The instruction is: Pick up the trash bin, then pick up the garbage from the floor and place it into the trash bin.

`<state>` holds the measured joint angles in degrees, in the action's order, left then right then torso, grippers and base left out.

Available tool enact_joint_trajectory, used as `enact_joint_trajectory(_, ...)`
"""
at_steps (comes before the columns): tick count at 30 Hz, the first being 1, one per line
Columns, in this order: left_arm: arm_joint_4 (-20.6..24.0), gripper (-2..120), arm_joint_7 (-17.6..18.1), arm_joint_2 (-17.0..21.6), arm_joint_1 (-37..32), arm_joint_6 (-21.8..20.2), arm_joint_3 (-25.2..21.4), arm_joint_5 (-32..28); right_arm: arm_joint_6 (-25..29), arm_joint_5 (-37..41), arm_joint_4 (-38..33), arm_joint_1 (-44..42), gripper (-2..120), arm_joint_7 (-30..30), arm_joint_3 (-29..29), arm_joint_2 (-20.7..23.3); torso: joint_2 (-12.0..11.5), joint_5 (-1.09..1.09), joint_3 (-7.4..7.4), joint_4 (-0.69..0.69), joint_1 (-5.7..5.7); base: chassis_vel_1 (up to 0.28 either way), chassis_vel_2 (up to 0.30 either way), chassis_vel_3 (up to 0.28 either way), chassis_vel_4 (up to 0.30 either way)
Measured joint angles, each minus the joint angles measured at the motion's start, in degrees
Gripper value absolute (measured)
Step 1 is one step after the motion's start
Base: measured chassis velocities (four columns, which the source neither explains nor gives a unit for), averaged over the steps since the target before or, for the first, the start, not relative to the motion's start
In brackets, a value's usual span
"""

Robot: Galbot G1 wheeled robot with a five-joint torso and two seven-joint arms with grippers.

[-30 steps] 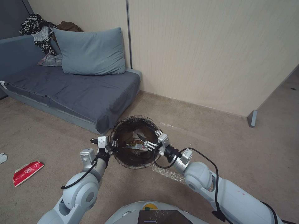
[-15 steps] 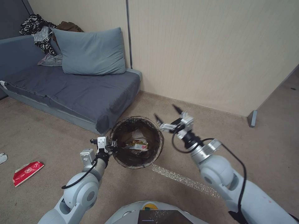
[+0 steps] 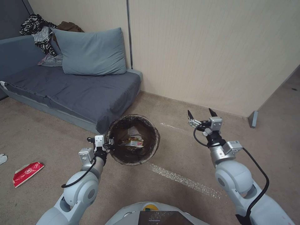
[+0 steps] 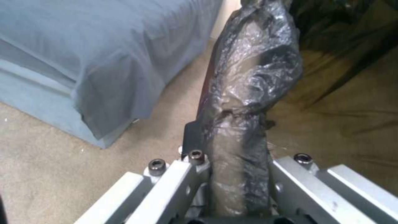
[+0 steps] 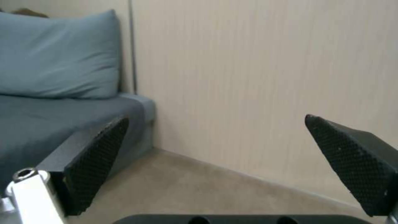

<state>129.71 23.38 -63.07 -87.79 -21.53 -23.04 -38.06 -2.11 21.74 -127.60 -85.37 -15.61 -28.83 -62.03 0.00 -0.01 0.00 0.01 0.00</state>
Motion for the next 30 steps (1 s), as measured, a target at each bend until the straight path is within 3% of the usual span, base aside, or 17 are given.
enact_joint_trajectory(3,-0.34,3,0.08,0.01,0.09,0.19,-0.18,0.0,1.09,-3.13,0.12,-2.84,100,-0.3,-0.18,-4.42,0.0,0.0,0.0,-0.02,0.0,0.0,0.0,0.0,0.0)
enact_joint_trajectory(6,-0.36,3,0.12,-0.16,0.08,0.41,-0.18,0.01,2.22,-4.88,0.55,-3.77,100,-0.35,-0.14,-5.73,0.0,0.0,0.0,-0.02,0.0,0.0,0.0,0.0,0.0)
enact_joint_trajectory(30,0.34,3,0.48,-0.71,-0.99,0.82,-0.01,0.53,3.87,-7.9,1.49,-6.52,100,-0.84,1.77,-6.41,0.0,0.01,0.0,-0.01,0.0,0.0,0.0,0.0,0.0)
